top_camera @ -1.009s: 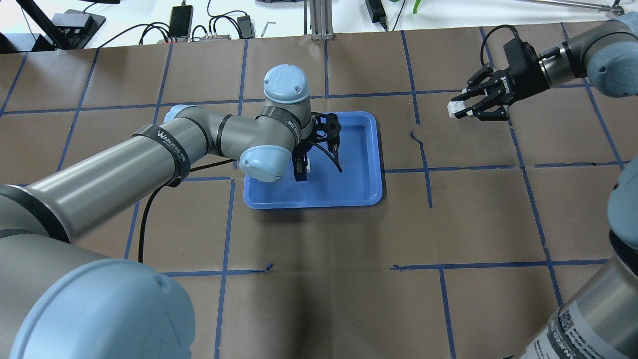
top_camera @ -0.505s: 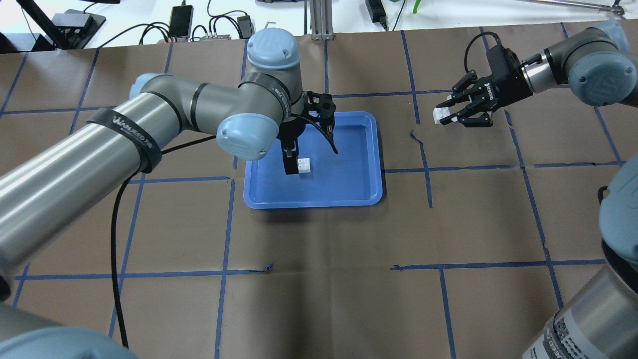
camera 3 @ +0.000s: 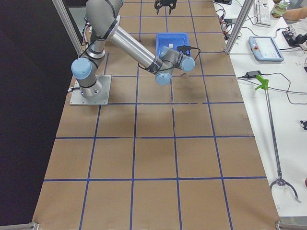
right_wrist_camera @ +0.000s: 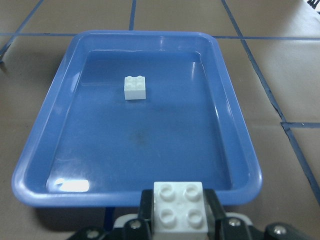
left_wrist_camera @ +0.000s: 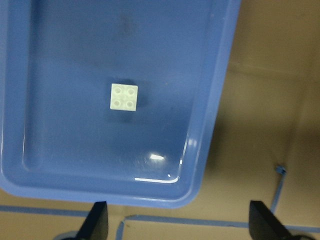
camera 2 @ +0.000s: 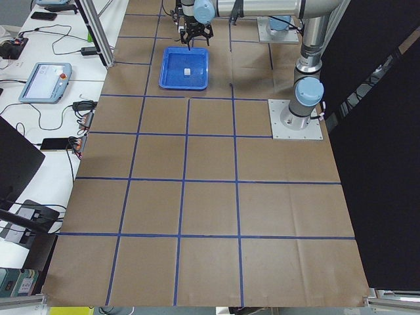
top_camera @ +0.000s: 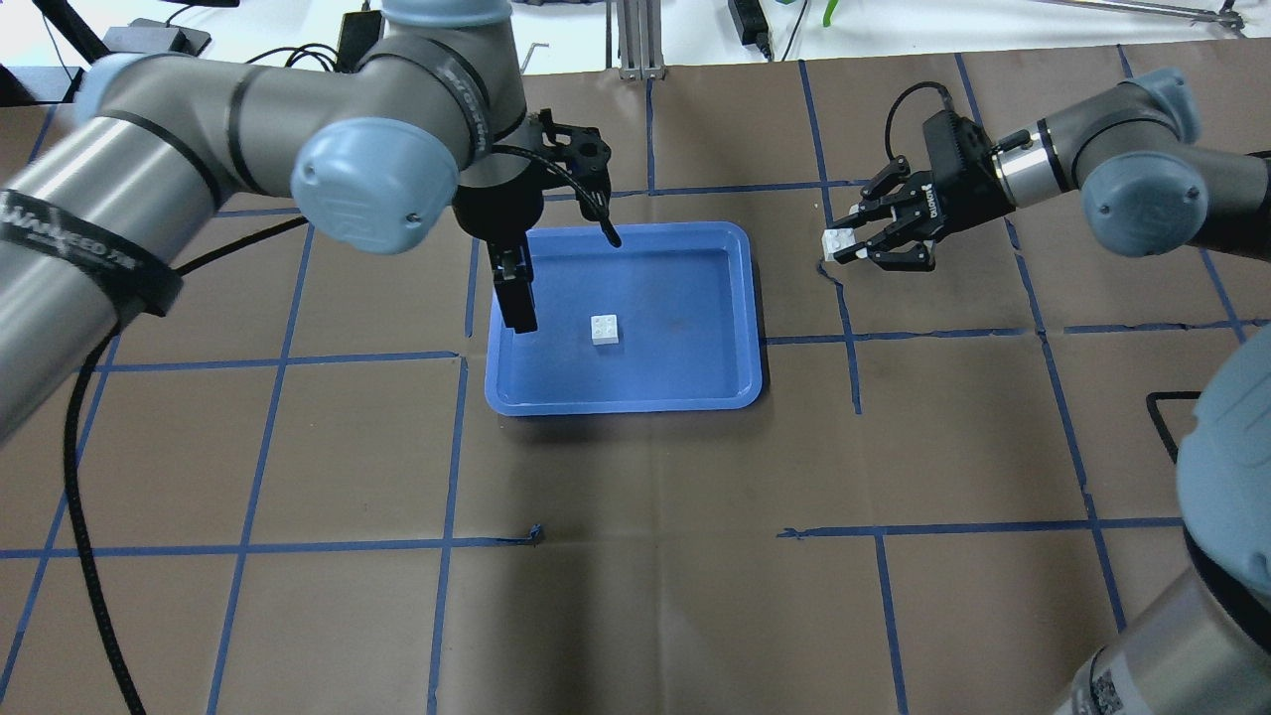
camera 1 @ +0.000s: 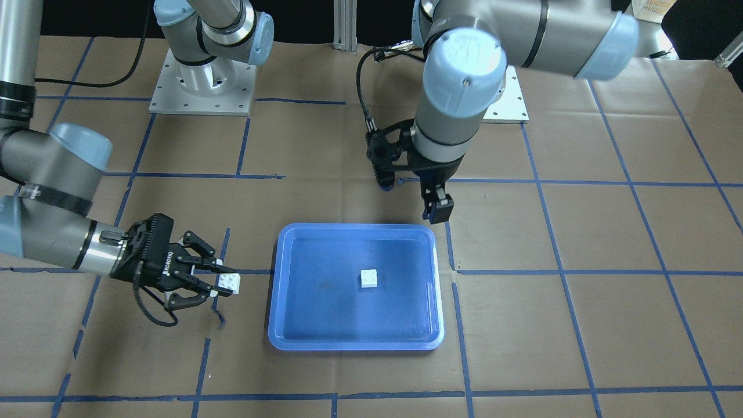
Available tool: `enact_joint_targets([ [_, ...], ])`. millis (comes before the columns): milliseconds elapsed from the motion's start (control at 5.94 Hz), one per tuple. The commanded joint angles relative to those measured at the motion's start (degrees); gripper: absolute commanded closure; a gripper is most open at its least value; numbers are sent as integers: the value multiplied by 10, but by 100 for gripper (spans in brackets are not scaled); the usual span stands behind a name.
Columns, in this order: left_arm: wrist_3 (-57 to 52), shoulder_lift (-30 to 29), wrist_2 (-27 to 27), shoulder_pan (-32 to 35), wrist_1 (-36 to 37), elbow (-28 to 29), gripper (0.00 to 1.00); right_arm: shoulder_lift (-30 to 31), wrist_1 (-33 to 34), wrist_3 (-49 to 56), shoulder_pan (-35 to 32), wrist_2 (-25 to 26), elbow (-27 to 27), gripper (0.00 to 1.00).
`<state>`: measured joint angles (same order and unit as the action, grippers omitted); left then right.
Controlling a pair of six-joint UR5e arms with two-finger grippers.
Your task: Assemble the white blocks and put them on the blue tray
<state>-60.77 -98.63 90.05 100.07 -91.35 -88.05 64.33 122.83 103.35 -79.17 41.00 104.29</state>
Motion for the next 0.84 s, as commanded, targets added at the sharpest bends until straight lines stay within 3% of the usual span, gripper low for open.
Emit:
enact_joint_targets([
  [0,246,38,6,-22,-9,9,1,-7,200,-212,-89,0,35,66],
  [336,521,69,6,-42,-5,-1,1,-48,363,-290,-124,2,97,66],
  [505,621,71,7,-44,-6,-3,1,-75,414,-291,-125,1,106,66],
  [673,641,74,8,-44,-9,-1,1,-85,418,-291,-129,0,104,66],
])
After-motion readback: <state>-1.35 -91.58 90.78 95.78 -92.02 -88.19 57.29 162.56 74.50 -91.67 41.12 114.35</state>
